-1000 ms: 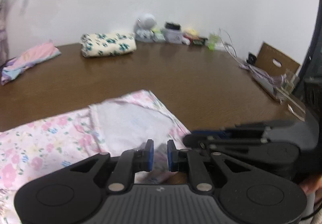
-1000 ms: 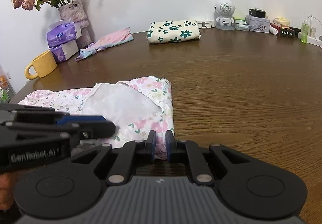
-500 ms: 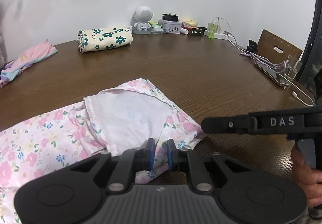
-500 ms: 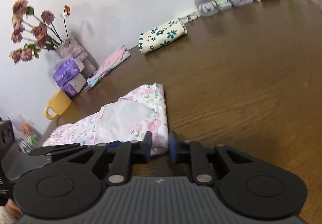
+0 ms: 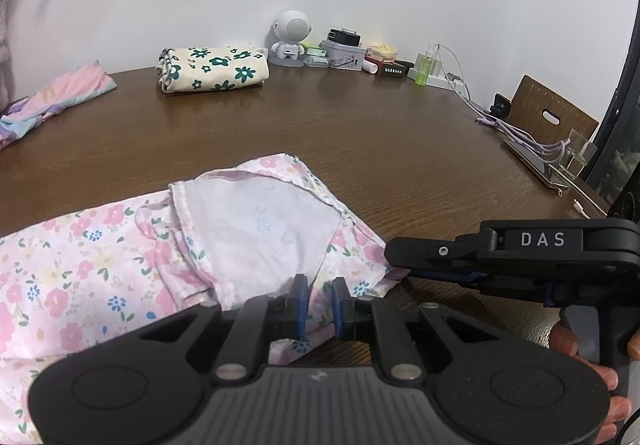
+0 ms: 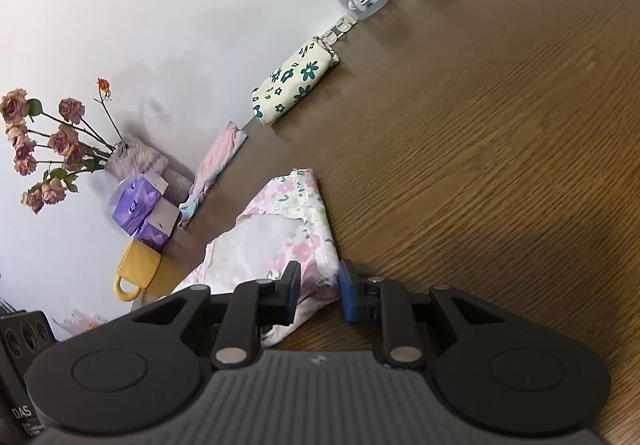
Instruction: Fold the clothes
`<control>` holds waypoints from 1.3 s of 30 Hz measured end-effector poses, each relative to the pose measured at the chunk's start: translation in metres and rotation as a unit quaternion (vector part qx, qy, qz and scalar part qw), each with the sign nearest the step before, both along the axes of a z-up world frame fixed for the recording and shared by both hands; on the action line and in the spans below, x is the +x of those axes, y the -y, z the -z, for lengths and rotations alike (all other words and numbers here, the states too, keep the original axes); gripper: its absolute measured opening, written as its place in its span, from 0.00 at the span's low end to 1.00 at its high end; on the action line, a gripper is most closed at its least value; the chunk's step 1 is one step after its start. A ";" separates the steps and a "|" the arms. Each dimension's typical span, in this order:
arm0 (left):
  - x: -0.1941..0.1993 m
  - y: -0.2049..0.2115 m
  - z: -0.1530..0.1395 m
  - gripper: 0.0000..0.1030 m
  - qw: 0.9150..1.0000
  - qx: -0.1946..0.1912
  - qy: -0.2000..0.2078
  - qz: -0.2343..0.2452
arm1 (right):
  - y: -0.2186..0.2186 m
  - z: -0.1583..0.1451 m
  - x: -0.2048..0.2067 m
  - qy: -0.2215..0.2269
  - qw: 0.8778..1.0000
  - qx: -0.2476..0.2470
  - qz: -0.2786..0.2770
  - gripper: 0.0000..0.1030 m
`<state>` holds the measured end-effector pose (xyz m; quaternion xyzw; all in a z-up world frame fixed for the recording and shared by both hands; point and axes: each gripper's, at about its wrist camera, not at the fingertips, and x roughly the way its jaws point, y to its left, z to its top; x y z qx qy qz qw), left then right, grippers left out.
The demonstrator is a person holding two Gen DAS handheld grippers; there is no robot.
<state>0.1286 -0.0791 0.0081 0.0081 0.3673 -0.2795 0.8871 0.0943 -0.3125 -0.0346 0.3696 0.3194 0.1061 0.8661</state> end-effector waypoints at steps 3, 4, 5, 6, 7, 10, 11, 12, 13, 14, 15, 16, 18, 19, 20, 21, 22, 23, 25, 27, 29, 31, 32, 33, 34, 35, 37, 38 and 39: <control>0.000 -0.001 0.001 0.11 1.000 -0.006 -0.003 -0.002 | -0.001 0.001 0.002 -0.002 1.000 0.008 0.003 0.20; 0.000 -0.002 0.001 0.11 1.000 -0.009 -0.004 -0.003 | 0.000 0.002 0.002 -0.003 1.000 0.014 0.005 0.20; 0.000 -0.003 0.001 0.11 1.000 -0.011 -0.005 -0.003 | 0.001 0.003 0.001 -0.004 1.000 0.021 0.007 0.20; 0.001 -0.004 0.001 0.11 1.000 -0.015 -0.007 -0.005 | 0.002 0.003 0.000 -0.005 1.000 0.024 0.008 0.20; 0.002 -0.005 0.002 0.11 1.000 -0.019 -0.010 -0.006 | 0.003 0.003 -0.002 -0.006 1.000 0.026 0.009 0.20; 0.005 -0.008 0.002 0.11 0.999 -0.030 -0.019 -0.008 | 0.003 0.003 -0.006 -0.004 1.000 0.022 0.010 0.20; 0.005 -0.008 0.002 0.11 0.999 -0.031 -0.020 -0.009 | 0.003 0.003 -0.006 -0.002 1.000 0.019 0.009 0.20; 0.005 -0.008 0.002 0.11 0.999 -0.032 -0.021 -0.010 | 0.003 0.003 -0.005 -0.002 1.000 0.017 0.009 0.19; 0.005 -0.008 0.002 0.11 0.999 -0.032 -0.021 -0.010 | 0.003 0.003 -0.004 -0.002 1.000 0.017 0.010 0.18; 0.005 -0.008 0.002 0.11 0.999 -0.033 -0.022 -0.011 | 0.002 0.003 -0.002 -0.003 1.000 0.018 0.011 0.17; 0.005 -0.008 0.002 0.11 0.999 -0.035 -0.024 -0.012 | 0.002 0.003 -0.001 -0.004 1.000 0.019 0.012 0.15; 0.005 -0.009 0.001 0.11 0.999 -0.039 -0.028 -0.014 | 0.001 0.003 0.000 -0.005 1.000 0.019 0.013 0.14; 0.006 -0.012 -0.002 0.14 0.998 -0.044 -0.036 -0.017 | 0.000 0.003 0.000 -0.007 1.000 0.019 0.015 0.12; 0.004 -0.011 -0.004 0.19 0.998 -0.043 -0.032 -0.018 | 0.000 0.004 0.000 -0.008 1.000 0.019 0.016 0.11; 0.002 -0.010 -0.007 0.22 0.999 -0.038 -0.025 -0.018 | -0.001 0.004 0.001 -0.008 1.000 0.018 0.017 0.10; -0.001 -0.009 -0.010 0.23 0.999 -0.033 -0.018 -0.019 | -0.001 0.004 0.001 -0.009 1.000 0.021 0.018 0.09; -0.006 -0.006 -0.013 0.27 1.000 -0.023 -0.004 -0.018 | 0.000 0.004 0.001 -0.008 0.999 0.027 0.019 0.08; -0.012 -0.002 -0.015 0.33 1.000 -0.009 0.014 -0.016 | 0.001 0.004 0.000 -0.006 0.999 0.032 0.021 0.08; -0.022 0.007 -0.019 0.37 0.999 0.020 0.042 -0.010 | 0.001 0.002 0.000 -0.001 0.999 0.037 0.022 0.06; -0.032 0.016 -0.020 0.37 0.997 0.042 0.060 0.000 | 0.002 -0.001 0.001 0.005 0.999 0.042 0.022 0.06; -0.038 0.025 -0.018 0.37 0.995 0.064 0.076 0.005 | 0.002 -0.003 0.001 0.008 0.999 0.045 0.020 0.06; -0.042 0.034 -0.016 0.37 0.992 0.088 0.088 0.006 | 0.002 -0.005 0.002 0.010 0.999 0.047 0.017 0.06; -0.043 0.037 -0.014 0.37 0.991 0.098 0.093 0.005 | 0.003 -0.006 0.002 0.010 0.999 0.048 0.016 0.06; -0.043 0.041 -0.013 0.37 0.989 0.108 0.097 0.005 | 0.003 -0.007 0.003 0.011 0.999 0.049 0.014 0.06; -0.044 0.044 -0.012 0.37 0.988 0.118 0.101 0.003 | 0.003 -0.008 0.003 0.012 0.999 0.051 0.013 0.06; -0.045 0.046 -0.011 0.37 0.986 0.127 0.106 0.002 | 0.003 -0.009 0.003 0.013 0.999 0.052 0.012 0.06; -0.046 0.051 -0.009 0.37 0.983 0.143 0.114 0.001 | 0.004 -0.011 0.004 0.015 0.998 0.054 0.009 0.06; -0.046 0.054 -0.008 0.37 0.982 0.149 0.115 0.000 | 0.004 -0.012 0.004 0.015 0.998 0.055 0.007 0.06; -0.046 0.055 -0.007 0.37 0.981 0.154 0.116 -0.001 | 0.004 -0.013 0.005 0.016 0.998 0.056 0.006 0.06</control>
